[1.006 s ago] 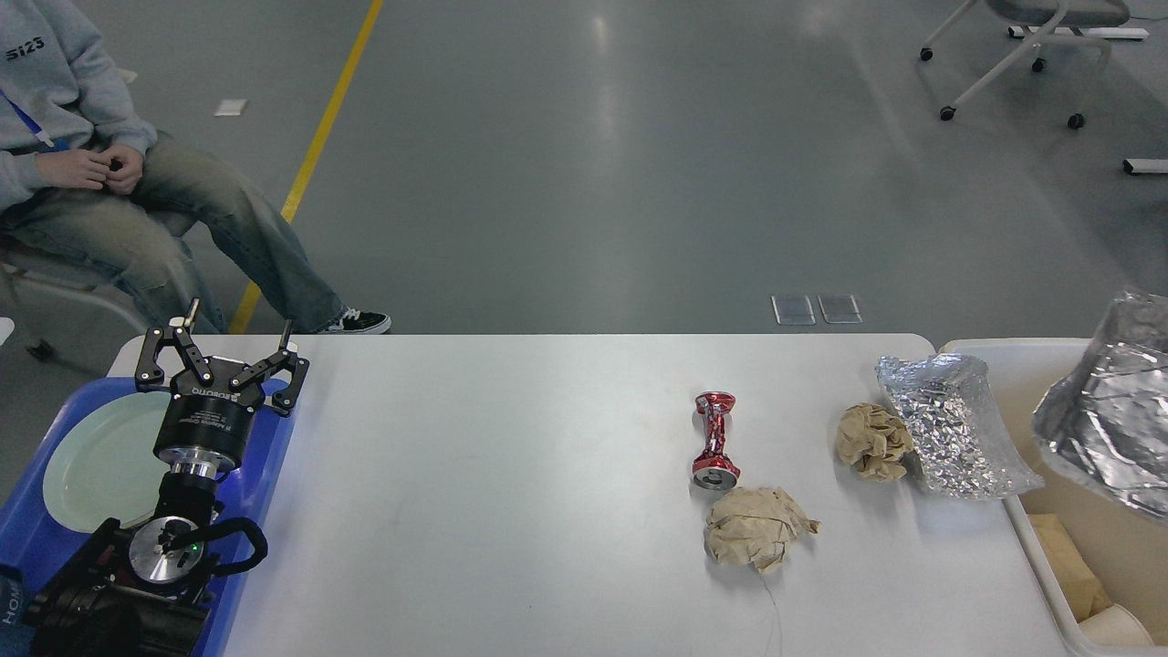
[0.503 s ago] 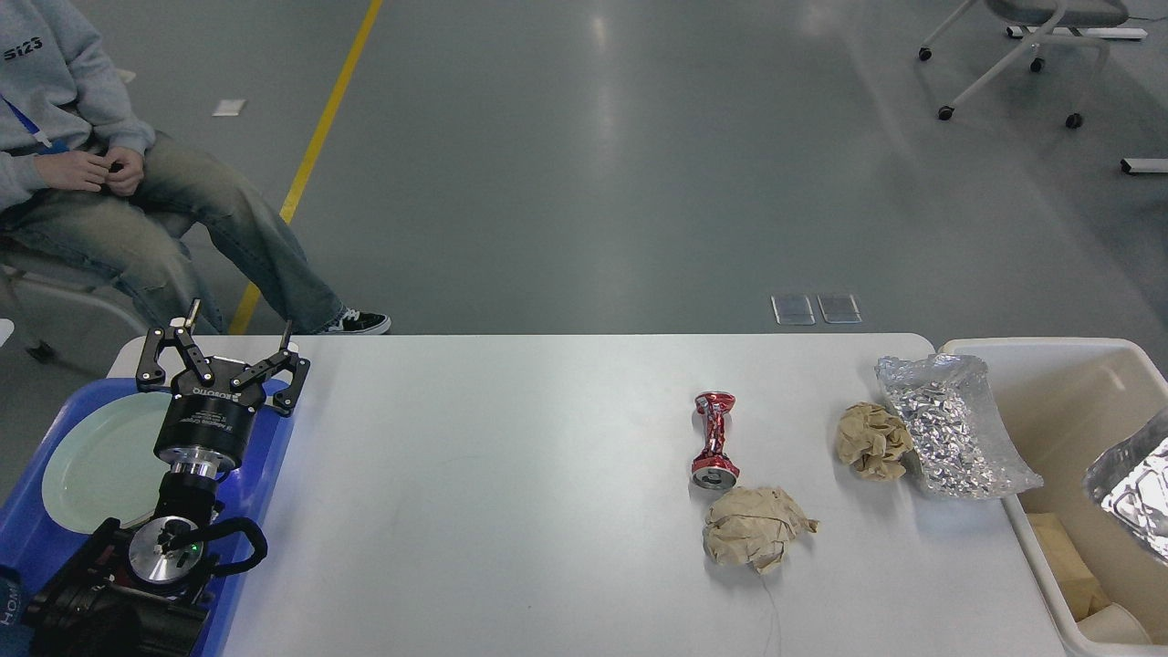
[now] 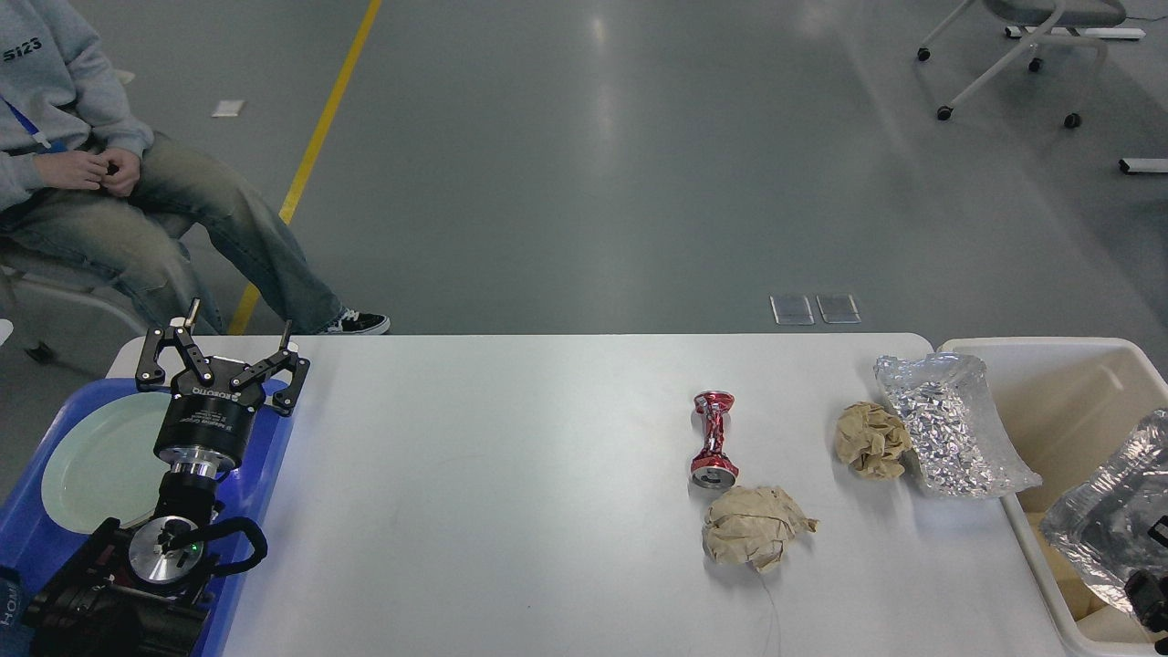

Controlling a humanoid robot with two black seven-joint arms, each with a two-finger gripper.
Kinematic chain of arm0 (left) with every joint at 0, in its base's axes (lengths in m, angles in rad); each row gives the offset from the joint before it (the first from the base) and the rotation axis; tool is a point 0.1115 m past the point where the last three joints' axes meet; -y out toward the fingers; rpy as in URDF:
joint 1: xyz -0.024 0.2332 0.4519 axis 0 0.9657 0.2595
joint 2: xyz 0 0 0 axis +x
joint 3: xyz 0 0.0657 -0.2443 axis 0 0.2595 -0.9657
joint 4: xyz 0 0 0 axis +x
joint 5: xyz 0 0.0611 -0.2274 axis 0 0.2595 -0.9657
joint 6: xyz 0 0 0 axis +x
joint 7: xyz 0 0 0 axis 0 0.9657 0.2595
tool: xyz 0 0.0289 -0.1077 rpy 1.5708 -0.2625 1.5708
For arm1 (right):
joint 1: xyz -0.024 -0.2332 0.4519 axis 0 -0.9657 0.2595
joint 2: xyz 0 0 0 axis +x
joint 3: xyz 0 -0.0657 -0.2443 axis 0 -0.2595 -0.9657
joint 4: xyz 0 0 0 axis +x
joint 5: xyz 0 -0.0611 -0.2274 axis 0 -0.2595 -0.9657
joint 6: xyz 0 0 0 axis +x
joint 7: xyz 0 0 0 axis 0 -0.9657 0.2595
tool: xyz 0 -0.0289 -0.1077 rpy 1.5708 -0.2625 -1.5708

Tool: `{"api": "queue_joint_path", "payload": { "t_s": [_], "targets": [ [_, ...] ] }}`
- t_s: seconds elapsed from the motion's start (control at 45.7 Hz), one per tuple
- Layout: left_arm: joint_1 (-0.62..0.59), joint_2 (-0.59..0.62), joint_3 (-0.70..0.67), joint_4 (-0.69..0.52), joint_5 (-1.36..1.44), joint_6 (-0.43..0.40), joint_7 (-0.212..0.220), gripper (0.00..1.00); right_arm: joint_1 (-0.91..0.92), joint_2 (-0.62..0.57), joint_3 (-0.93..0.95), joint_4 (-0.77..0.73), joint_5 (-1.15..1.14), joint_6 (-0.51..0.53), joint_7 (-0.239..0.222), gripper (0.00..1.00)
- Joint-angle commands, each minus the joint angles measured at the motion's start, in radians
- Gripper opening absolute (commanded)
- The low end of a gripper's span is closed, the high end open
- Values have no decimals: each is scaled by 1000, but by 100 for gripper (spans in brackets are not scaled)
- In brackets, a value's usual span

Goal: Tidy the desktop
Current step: 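Lower the foil packet into the white bin and release, then raise the right gripper up out of the bin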

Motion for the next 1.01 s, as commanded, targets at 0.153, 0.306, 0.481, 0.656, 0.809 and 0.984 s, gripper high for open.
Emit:
{"api": "queue_joint_path", "payload": {
  "t_s": [0.153, 0.306, 0.481, 0.656, 0.809, 0.984],
  "targets": [
    [0, 0, 0, -1, 0, 0, 0, 96, -27, 4, -9, 8, 2, -58, -8, 100],
    [0, -1, 0, -1, 0, 0, 0, 96, -29, 12, -4, 17, 2, -61, -6, 100],
    [0, 0, 0, -1, 0, 0, 0, 96, 31, -23, -3, 121, -8, -52, -1, 100],
    [0, -1, 0, -1, 0, 0, 0, 96, 312, -225, -43, 456, -167, 47, -1, 100],
    [0, 0, 0, -1, 0, 0, 0, 96, 566, -330, -67, 664, -445, 263, -1, 100],
    [0, 0, 0, -1, 0, 0, 0, 96, 913, -342, -194, 827, -552, 621, -1, 100]
  ]
}}
